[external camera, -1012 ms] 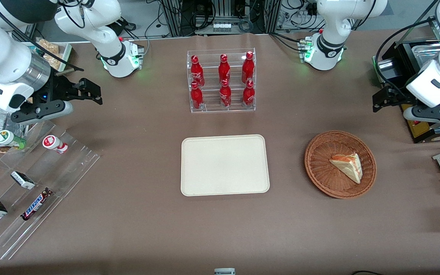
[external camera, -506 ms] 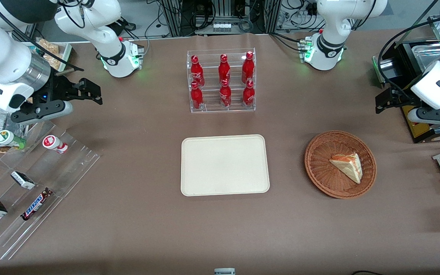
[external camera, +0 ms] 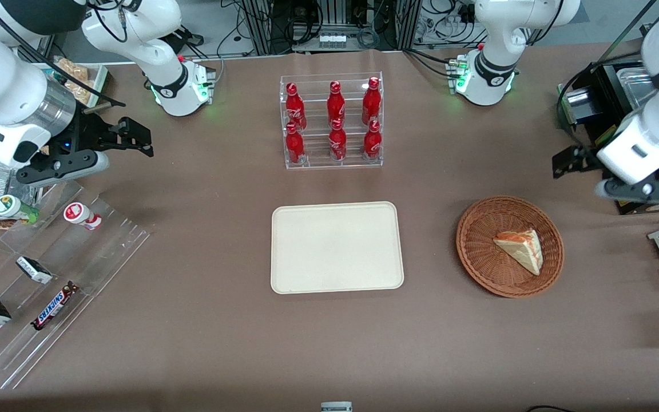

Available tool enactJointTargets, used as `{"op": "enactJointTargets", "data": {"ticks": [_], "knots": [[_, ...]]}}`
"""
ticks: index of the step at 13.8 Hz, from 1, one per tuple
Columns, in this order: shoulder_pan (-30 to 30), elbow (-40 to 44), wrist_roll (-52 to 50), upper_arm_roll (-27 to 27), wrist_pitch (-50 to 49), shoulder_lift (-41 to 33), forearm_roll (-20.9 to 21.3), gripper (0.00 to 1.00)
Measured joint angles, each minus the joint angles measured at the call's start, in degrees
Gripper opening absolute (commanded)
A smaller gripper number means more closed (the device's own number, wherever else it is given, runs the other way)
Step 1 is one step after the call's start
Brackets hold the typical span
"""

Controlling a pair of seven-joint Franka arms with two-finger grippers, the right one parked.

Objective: Place sandwich from basket to tray
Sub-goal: 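Move the left gripper over the sandwich in the wicker basket, then lower the left gripper and close it on the sandwich wedge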

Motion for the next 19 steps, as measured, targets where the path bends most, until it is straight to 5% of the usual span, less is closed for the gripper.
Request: {"op": "enactJointTargets", "data": {"ticks": [7,13,14,16,17,19], "knots": [[0.1,-23.4,-9.6,0.3,32.9,2.3,0.1,1.0],[0.8,-27.7,-47.5,1.3,45.8,7.5,0.1,1.0],[1.2,-27.7,-51.6,1.3,47.4,8.6,0.1,0.93],[1.8,-27.7,-55.2,1.3,49.4,10.7,0.1,0.26],[1.9,-27.7,-56.1,1.4,50.4,11.8,0.0,0.1],[2.0,-27.6,-58.0,1.3,51.7,13.3,0.0,0.03]]}}
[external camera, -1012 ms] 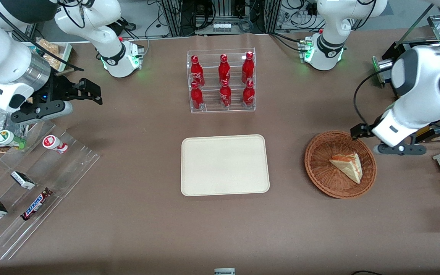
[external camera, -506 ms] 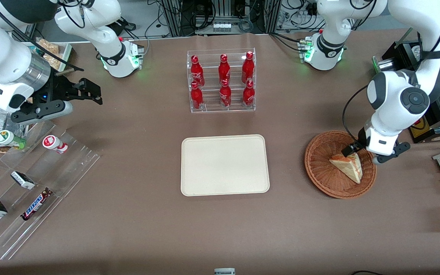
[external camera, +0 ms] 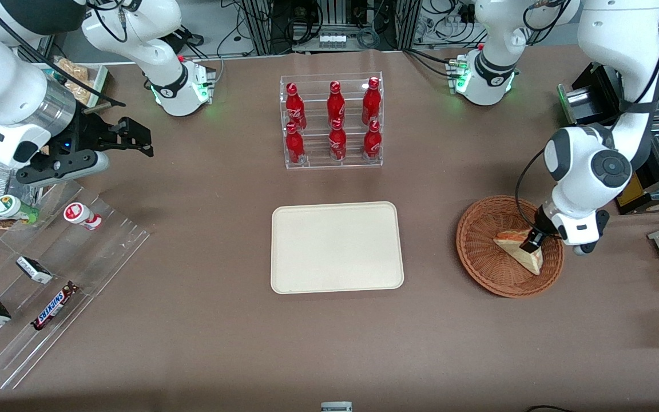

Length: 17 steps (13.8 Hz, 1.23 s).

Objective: Place sandwich from basket to tray
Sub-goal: 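Lower the left gripper and close it on the sandwich wedge, then lift the sandwich and carry it over the cream tray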

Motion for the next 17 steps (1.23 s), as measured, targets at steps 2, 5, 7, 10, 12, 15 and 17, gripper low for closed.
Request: {"op": "enactJointTargets", "data": {"ticks": [2,5,7,10,12,15,17], "knots": [[0.0,0.7,-0.6,-0.1,-0.1,0.3,0.0,0.01],[-0.8,8.4,-0.3,-1.0,-9.6,0.3,0.0,0.01],[-3.5,16.6,1.4,-2.4,-18.4,1.0,0.0,0.01],[-11.3,23.8,5.9,-4.1,-22.3,4.8,0.1,0.01],[-17.6,27.2,8.4,-4.5,-22.1,9.0,0.1,0.02],[-27.0,34.7,8.6,-4.5,-21.8,16.3,0.1,0.02],[-32.7,39.6,5.3,-4.3,-21.8,20.4,1.1,0.02]]}}
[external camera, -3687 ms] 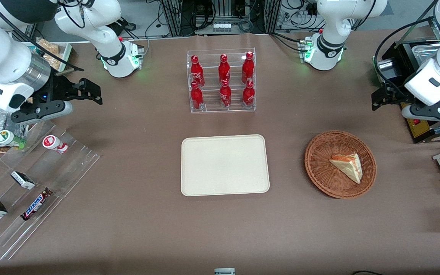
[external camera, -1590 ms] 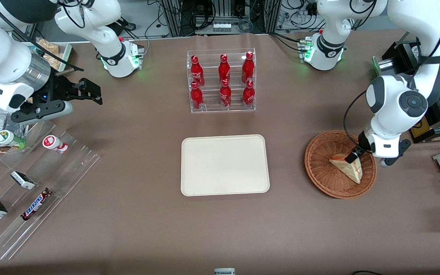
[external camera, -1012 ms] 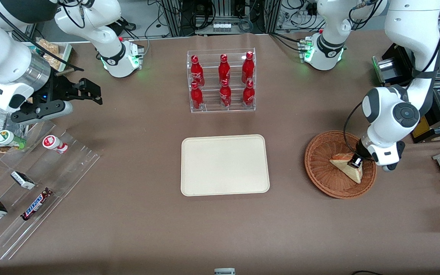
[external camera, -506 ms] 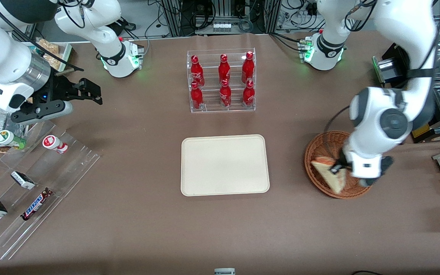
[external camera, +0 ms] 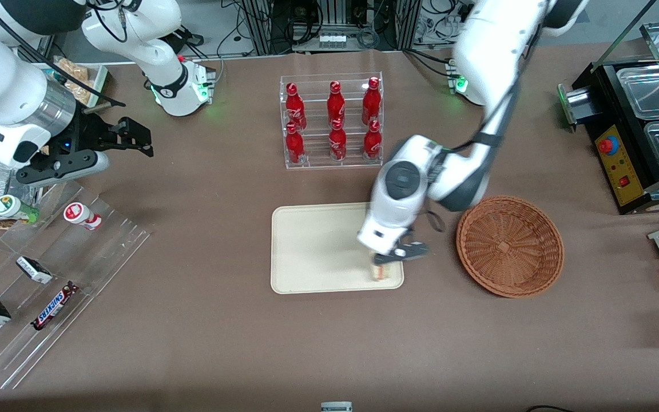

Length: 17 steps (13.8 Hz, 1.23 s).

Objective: Place sandwich from basket to tray
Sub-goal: 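Lift the sandwich and carry it over the cream tray, then lower the sandwich onto the tray and open the left gripper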

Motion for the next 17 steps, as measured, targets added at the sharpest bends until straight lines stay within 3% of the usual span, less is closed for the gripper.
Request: {"op": "enactJointTargets", "data": {"ticks": [3,6,7,8,9,14,17], "knots": [[-5.3,3.6,-7.6,0.1,0.7,3.6,5.9,0.03],[-6.9,4.0,-9.1,0.1,2.0,4.8,6.7,0.08],[-7.0,4.0,-9.2,0.1,2.5,5.1,6.8,0.21],[-7.1,4.0,-9.2,0.1,3.3,5.4,6.8,0.69],[-7.4,4.0,-9.2,0.1,4.3,5.7,6.8,1.0],[-7.3,5.5,-9.6,0.9,5.3,5.1,6.8,1.0],[-6.3,7.0,-9.6,1.3,-1.1,-1.6,6.8,1.0]]}}
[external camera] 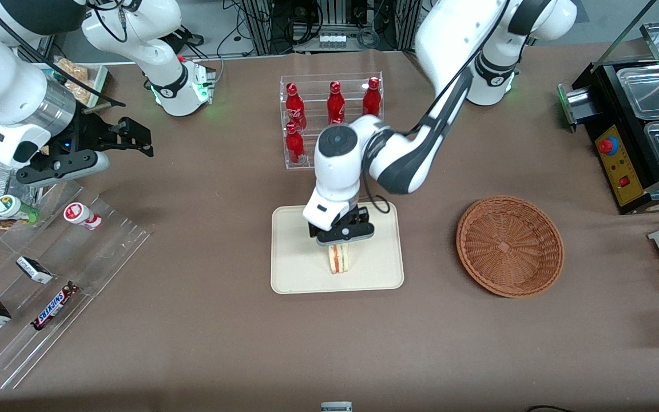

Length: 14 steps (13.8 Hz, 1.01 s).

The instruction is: Place sandwich from basket to tray

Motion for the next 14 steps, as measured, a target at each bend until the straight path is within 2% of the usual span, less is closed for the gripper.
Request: {"op": "enactJointTargets", "data": {"ticks": [2,5,9,14], "knots": [[2.2,0.0,0.2,0.1,-7.0,-5.7,-0.2,1.0],[7.0,-1.2,2.2,0.2,-12.4,-11.2,-0.7,1.0],[16.7,-6.6,17.1,0.4,-17.6,-16.8,-4.6,1.0],[28.9,-11.2,34.8,0.6,-26.5,-24.8,-5.3,1.0]]}}
